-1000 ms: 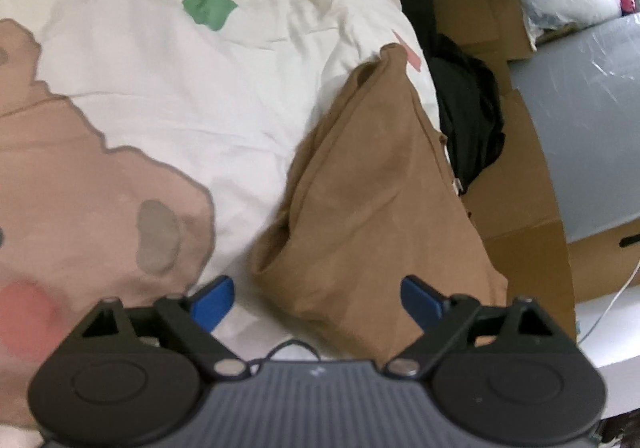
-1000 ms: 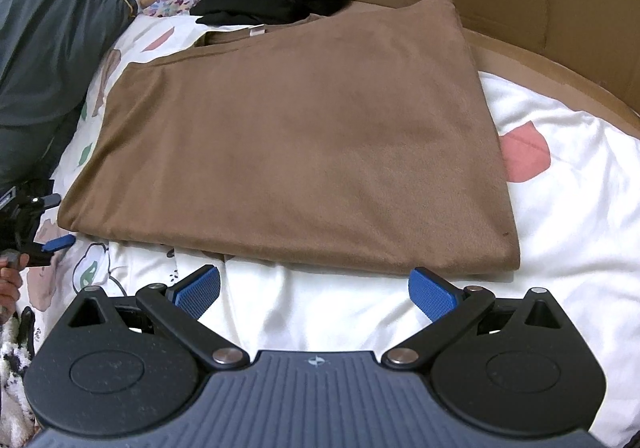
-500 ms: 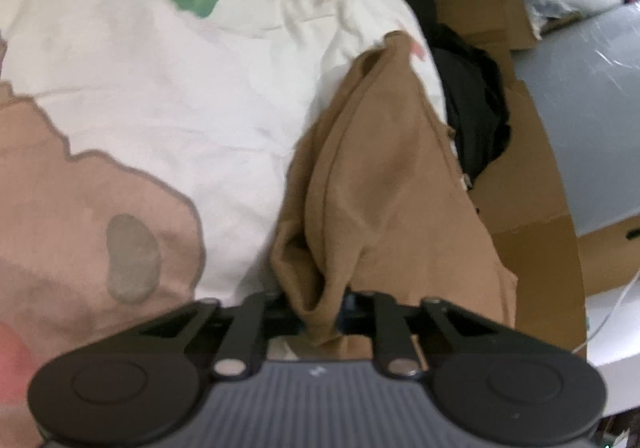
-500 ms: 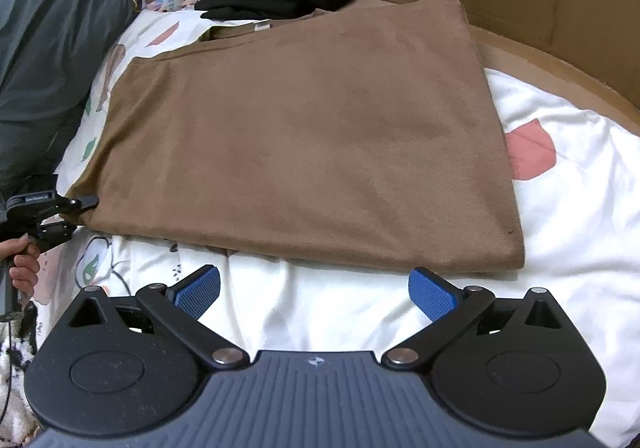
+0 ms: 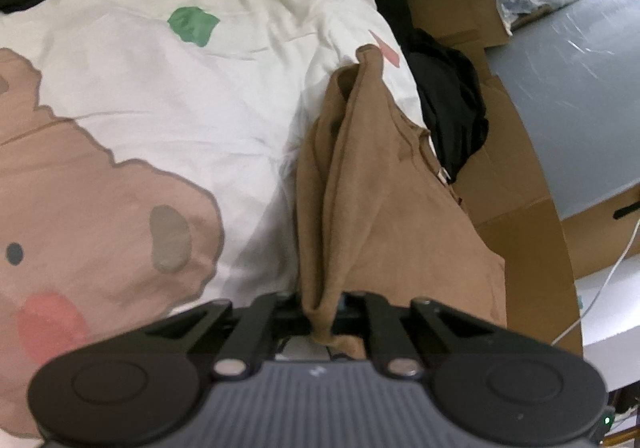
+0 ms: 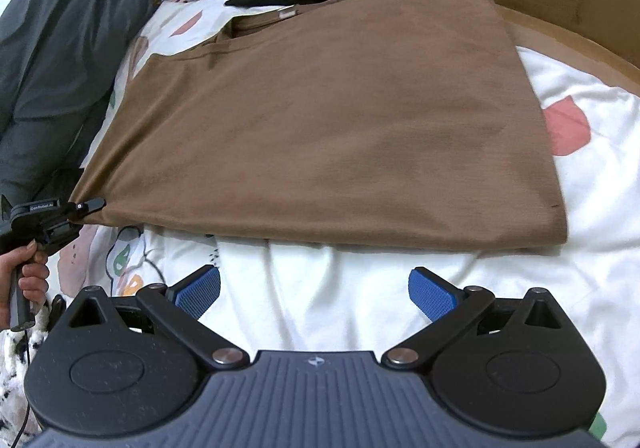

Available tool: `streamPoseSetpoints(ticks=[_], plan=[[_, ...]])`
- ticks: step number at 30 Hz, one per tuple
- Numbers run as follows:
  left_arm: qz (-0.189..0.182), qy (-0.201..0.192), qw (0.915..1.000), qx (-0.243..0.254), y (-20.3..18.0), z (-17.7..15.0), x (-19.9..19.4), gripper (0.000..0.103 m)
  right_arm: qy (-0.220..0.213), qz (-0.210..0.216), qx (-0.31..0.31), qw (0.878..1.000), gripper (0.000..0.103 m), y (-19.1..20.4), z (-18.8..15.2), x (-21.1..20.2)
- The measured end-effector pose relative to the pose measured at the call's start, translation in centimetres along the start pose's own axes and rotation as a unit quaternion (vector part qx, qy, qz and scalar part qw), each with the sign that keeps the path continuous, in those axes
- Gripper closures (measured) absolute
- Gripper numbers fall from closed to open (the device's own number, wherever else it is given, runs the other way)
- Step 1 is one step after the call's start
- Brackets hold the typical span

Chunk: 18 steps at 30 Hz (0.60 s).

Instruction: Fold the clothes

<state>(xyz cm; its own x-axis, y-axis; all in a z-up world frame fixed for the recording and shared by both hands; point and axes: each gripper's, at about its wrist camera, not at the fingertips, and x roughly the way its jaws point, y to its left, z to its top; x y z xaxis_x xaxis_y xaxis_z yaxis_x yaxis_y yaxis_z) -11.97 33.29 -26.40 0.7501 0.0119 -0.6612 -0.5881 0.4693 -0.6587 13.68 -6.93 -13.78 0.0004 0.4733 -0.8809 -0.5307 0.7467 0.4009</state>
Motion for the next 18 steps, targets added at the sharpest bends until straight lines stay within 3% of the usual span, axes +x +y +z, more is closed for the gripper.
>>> streamPoseSetpoints(ticks=[13,18], plan=[[-0.016,0.002,0.9997,-0.019,2.0,-2.6,-3.4,0.098,0.033,0.027,-0.024,0.999,0.0,3.2,-0.7,1.6],[-0.024,-0.003,0.9993,-0.028,2.5,-3.5,-4.6,0.098,0.056,0.063,-0.015,0.996,0.0,5.3,-1.1,2.7]])
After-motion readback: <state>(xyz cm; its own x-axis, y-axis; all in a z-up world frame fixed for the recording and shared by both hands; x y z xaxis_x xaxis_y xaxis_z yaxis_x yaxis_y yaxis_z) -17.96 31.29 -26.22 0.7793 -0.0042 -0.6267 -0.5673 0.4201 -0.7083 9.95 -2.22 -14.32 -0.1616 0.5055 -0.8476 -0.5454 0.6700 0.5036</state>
